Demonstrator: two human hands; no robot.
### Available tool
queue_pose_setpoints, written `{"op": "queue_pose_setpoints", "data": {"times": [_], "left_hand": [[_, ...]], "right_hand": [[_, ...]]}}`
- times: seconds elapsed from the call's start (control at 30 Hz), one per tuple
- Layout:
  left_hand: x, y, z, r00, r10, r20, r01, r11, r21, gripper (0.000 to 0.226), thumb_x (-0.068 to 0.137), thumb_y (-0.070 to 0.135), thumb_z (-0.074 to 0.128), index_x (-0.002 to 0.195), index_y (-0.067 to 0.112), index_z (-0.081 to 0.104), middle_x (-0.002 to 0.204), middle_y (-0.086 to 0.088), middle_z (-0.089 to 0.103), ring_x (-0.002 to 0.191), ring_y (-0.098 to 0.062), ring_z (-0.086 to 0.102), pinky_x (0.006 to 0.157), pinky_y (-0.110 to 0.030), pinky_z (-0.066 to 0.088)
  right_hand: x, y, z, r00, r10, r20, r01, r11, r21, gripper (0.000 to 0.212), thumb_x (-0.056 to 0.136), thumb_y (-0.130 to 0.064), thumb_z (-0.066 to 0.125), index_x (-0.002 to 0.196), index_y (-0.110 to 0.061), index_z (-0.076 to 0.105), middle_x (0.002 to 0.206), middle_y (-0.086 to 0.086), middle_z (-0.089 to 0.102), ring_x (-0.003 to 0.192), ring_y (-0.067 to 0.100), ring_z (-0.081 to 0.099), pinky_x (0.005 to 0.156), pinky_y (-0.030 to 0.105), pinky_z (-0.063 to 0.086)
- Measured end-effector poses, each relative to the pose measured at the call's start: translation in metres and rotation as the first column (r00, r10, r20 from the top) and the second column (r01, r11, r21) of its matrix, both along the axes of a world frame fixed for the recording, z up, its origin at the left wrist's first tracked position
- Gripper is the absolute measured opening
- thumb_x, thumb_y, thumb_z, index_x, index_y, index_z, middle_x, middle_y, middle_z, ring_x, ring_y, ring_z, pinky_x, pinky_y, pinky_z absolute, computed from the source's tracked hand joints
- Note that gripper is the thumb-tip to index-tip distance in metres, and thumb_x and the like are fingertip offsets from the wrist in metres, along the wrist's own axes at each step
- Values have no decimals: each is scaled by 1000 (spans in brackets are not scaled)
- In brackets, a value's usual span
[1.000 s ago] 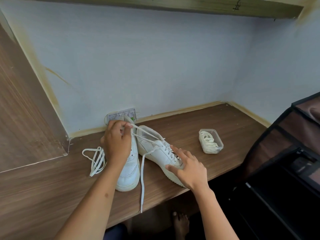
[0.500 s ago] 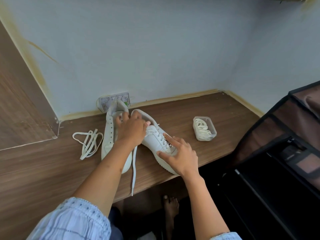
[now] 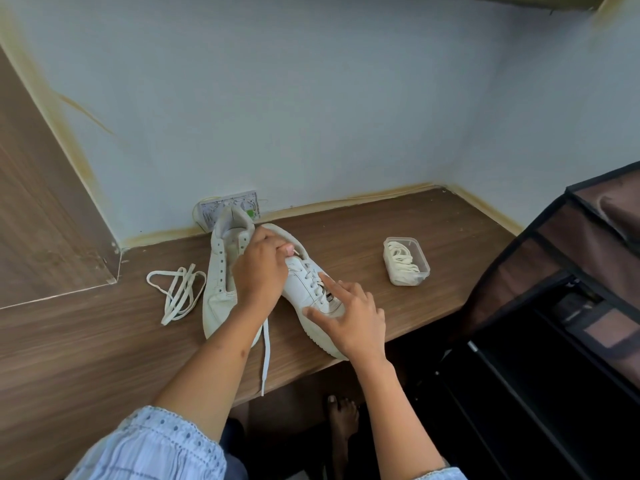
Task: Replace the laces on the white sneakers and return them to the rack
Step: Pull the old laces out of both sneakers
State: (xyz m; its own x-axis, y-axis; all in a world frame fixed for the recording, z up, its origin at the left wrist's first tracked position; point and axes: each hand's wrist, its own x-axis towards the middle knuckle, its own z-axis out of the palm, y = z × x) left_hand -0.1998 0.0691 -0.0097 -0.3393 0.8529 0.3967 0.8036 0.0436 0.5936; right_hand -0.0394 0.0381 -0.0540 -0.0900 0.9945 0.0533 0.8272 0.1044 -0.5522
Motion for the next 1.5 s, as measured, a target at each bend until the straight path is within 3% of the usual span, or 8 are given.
{"op": "queue_pose_setpoints", "data": {"times": [0.13,0.4,0.53,0.7,1.13,1.23,1.37,1.5], "left_hand": [[-10,0,18,950,30,310,-103,969,223,23,99,6,47,92,-1,68,109,-6,54,72,-4,59,67,-11,45],[-41,-18,3,990,-48,131,49,999,-4,32,94,3,52,121,16,64,128,-2,56,109,-24,60,91,-40,49],[-43,-19,13,891,-453,8,447,875,-185,55,89,44,62,141,41,43,146,10,39,133,-12,35,111,-39,29],[-42,-18,2,835,-521,-177,387,784,-485,90,62,82,49,143,61,15,160,15,7,147,-19,1,118,-51,-5],[-40,-7,0,872,-474,-122,417,850,-322,77,54,66,79,119,48,41,114,24,48,126,-6,38,115,-53,-10],[-41,-7,-2,875,-460,-154,402,866,-298,77,52,69,77,117,49,41,111,25,49,122,-3,41,116,-53,-8],[-40,-7,-1,876,-446,-182,378,871,-313,81,50,77,73,119,49,40,113,27,48,126,-4,39,116,-54,-10],[-41,-5,-2,873,-449,-192,377,870,-319,85,47,80,70,119,50,38,118,25,49,128,-6,39,115,-56,-11]], "right_hand": [[-4,-2,1,1000,-27,7,27,1000,-13,69,79,-75,53,142,-56,32,140,-11,43,127,16,39,103,45,33],[-8,-12,4,995,-68,-69,69,997,21,62,81,-82,37,133,-50,47,114,-13,49,108,12,49,83,33,40],[-6,-10,5,979,-110,-173,126,988,85,45,92,-70,34,108,-40,63,92,-13,55,86,6,58,66,28,41],[-16,3,3,956,-43,-290,122,958,258,23,99,-35,52,119,-41,63,92,-15,53,80,3,58,64,22,47],[-44,31,3,999,-29,24,14,878,478,17,84,-23,72,98,-32,73,113,1,59,90,24,55,71,38,45],[-50,33,-1,990,7,-138,49,916,399,14,85,-14,68,93,-26,71,119,-4,54,101,21,50,83,35,40],[-45,31,10,548,-87,-832,137,990,-14,13,93,-12,62,83,-18,68,117,-6,48,114,18,50,102,40,45],[-37,26,23,299,-184,-936,154,978,-143,13,86,-18,64,74,-20,70,119,4,51,106,17,55,105,43,42]]}}
